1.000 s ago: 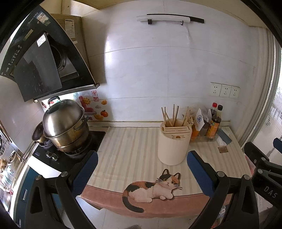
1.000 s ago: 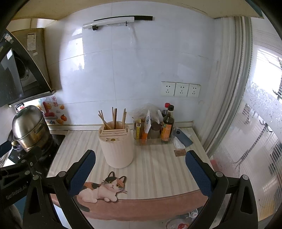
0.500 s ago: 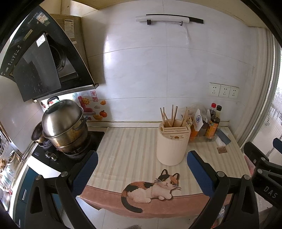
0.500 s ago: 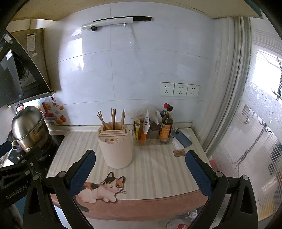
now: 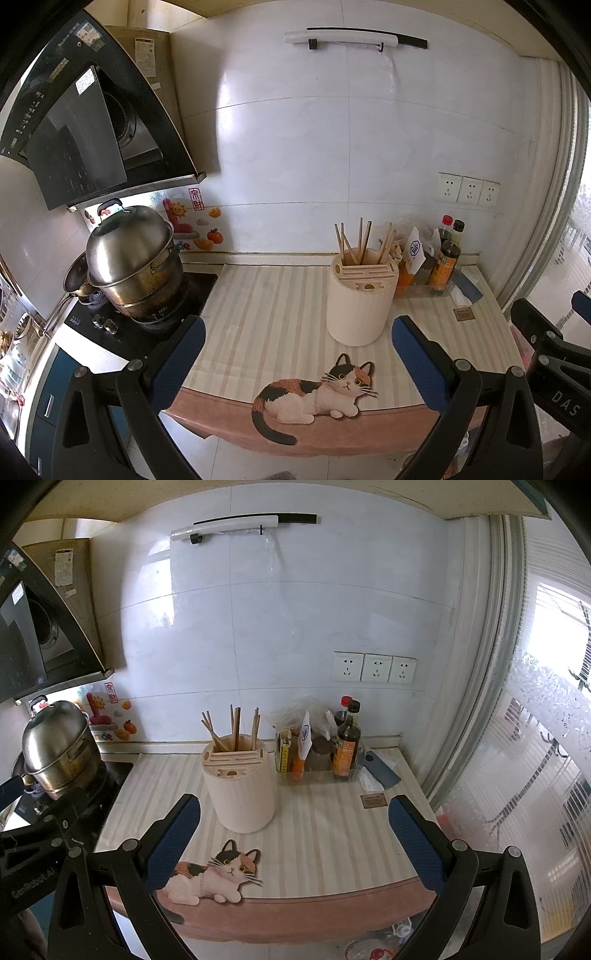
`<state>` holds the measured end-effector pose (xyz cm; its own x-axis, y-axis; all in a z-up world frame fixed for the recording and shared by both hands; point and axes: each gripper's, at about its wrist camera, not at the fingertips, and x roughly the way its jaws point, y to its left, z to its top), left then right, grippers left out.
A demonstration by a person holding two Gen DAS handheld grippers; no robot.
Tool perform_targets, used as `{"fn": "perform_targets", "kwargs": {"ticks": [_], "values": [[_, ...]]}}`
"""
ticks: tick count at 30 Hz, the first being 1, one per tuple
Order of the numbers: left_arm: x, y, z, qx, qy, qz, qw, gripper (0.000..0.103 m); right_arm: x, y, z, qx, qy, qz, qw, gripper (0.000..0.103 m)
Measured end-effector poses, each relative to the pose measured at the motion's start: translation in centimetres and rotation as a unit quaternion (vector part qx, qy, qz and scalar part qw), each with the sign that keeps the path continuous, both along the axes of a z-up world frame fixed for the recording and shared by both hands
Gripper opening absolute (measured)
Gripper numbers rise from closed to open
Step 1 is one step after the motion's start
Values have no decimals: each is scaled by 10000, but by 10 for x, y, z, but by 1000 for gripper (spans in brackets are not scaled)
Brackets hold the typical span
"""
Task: Organize utensils
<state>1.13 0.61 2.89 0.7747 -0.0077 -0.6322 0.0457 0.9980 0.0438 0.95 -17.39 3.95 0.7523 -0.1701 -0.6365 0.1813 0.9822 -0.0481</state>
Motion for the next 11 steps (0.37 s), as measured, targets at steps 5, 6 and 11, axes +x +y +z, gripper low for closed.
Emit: {"fn": "perform_targets", "kwargs": {"ticks": [5, 6, 11], "values": [[0, 1, 0, 2, -2, -18, 10000, 103, 0, 0, -1, -15, 3, -11, 10000, 103], [0, 0, 0, 20, -17, -9, 10000, 103, 0, 0, 0, -26, -2, -18, 10000, 103], [3, -4, -1, 17, -49, -12, 10000, 103, 0, 0, -1, -28, -1, -14, 10000, 103]]}}
